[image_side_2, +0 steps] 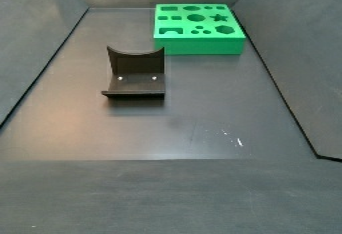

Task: Insert the rectangle object.

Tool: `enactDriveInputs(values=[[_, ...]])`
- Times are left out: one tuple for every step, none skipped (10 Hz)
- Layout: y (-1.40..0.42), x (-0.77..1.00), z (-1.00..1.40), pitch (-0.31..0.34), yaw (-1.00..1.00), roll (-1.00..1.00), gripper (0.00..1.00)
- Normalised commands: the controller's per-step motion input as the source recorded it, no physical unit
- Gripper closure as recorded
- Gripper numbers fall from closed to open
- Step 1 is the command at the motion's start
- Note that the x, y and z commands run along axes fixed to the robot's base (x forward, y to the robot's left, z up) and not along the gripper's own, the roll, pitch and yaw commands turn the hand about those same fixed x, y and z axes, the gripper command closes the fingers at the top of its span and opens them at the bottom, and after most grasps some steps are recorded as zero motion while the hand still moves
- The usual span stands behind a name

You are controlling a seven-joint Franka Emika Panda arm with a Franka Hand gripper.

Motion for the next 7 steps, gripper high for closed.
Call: enactDriveInputs(values=[[-0.19, 0.25, -0.61, -0.13, -0.81, 0.3, 1.0], [-0.29, 0.54, -0.65, -0.116, -0.55, 0.31, 1.0], [-0.34, 0.63, -0.64, -0.119, -0.44, 0.29, 1.0], [-0.36, 0.76, -0.63, -0.124, -0.3, 0.26, 1.0], [-0.43, 0.87, -0.65, -0.139, -0.18, 0.24, 1.0], [-0.44, 0.85, -0.65, -0.131, -0.19, 0.24, 1.0], [-0.46, 0.44, -0.58, -0.13, -0.53, 0.25, 1.0]])
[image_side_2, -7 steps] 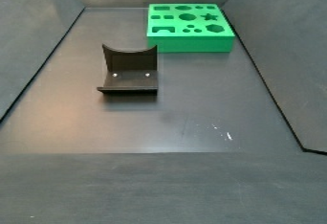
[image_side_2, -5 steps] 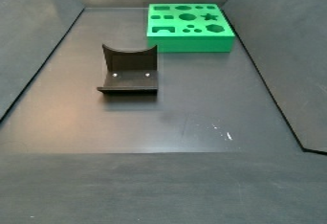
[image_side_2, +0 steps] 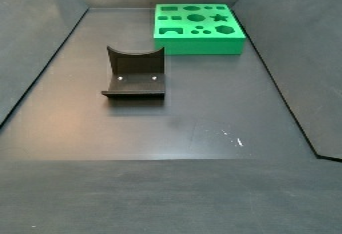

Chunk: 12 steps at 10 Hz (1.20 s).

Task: Insert the rectangle object.

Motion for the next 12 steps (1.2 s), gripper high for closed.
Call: enactDriveInputs(values=[[-0.22, 0.09, -0.27, -0.046, -0.91, 0.12, 1.0], [-0.12, 0.04, -0.22, -0.027, -0.98, 0.09, 1.0], [-0.1, 0.03, -0.21, -0.027, -0.99, 0.08, 1.0], [-0.06, 0.0, -0.21, -0.011, -1.0, 0.05, 1.0], [0.0, 0.0, -0.21, -0.001, -1.0, 0.04, 1.0], [0.0, 0.0, -0.23, -0.001, -1.0, 0.03, 1.0], [-0.01, 0.0, -0.33, 0.0, -1.0, 0.0, 1.0], [0.0, 0.0, -0.33, 0.0, -1.0, 0.0, 1.0], [-0.01, 0.0, -0.32, 0.0, -1.0, 0.0, 1.0], [-0.01, 0.0, -0.32, 0.0, -1.0, 0.0, 1.0], [-0.01, 0.0, -0.31, 0.0, -1.0, 0.0, 1.0], [-0.01, 0.0, -0.29, 0.0, -1.0, 0.0, 1.0]])
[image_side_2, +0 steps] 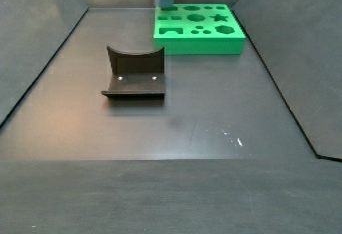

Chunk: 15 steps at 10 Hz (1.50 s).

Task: Insert the rectangle object.

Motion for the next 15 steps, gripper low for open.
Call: enactDriveInputs(values=[[-0.04, 0.0, -0.25, 0.0, -1.0, 0.01, 1.0], [-0.21, 0.0, -0.04, 0.043, -0.92, 0.09, 1.0], [-0.3, 0.0, -0.1, 0.057, -0.85, 0.11, 1.0], [-0.32, 0.0, -0.1, 0.066, -0.84, 0.11, 1.0], [-0.39, -0.02, -0.08, 0.077, -0.77, 0.11, 1.0], [-0.24, -0.15, -0.17, 0.02, -0.49, 0.11, 1.0], [-0.16, -0.11, -0.18, 0.0, -0.42, 0.06, 1.0], [0.0, -0.03, -0.05, 0.0, -0.21, 0.04, 1.0], [0.0, 0.0, 0.0, 0.0, 0.0, 0.01, 1.0], [0.03, 0.0, -0.22, 0.0, 0.0, 0.06, 1.0], [0.1, -0.06, -0.23, 0.0, 0.04, 0.08, 1.0], [0.14, -0.17, -0.19, 0.0, 0.0, 0.05, 1.0], [0.14, -0.13, -0.22, 0.0, 0.0, 0.03, 1.0], [0.14, -0.03, -0.11, 0.009, 0.0, 0.05, 1.0], [0.05, -0.03, -0.23, 0.0, -0.01, 0.02, 1.0]])
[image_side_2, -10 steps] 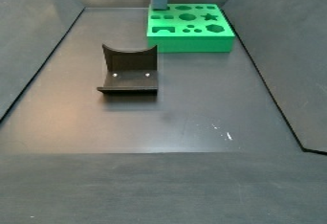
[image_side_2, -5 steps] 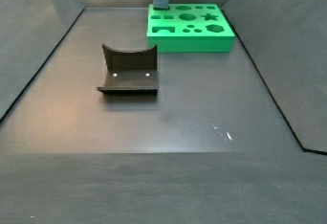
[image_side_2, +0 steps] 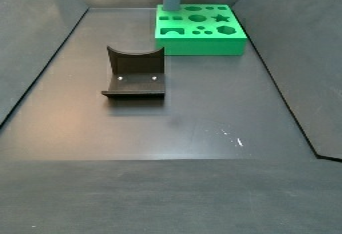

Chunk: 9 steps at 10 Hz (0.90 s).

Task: Insert the rectangle object.

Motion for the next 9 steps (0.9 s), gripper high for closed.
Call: enactDriveInputs(values=[[0.0, 0.0, -0.3, 0.0, -0.03, 0.0, 1.0], [0.0, 0.05, 0.0, 0.06, 0.0, 0.0, 1.0], [0.0, 0.0, 0.0, 0.004, 0.0, 0.0, 1.0], [0.0, 0.33, -0.3, 0.314, 0.0, 0.04, 1.0], [0.0, 0.24, -0.27, 0.266, 0.0, 0.0, 1.0], [0.0, 0.04, -0.39, 0.076, 0.0, -0.08, 1.0], [0.0, 0.03, -0.27, 0.0, 0.0, -0.08, 1.0], [0.0, 0.04, -0.29, 0.0, 0.0, -0.08, 1.0], [0.05, 0.0, -0.35, -0.01, 0.0, -0.14, 1.0]])
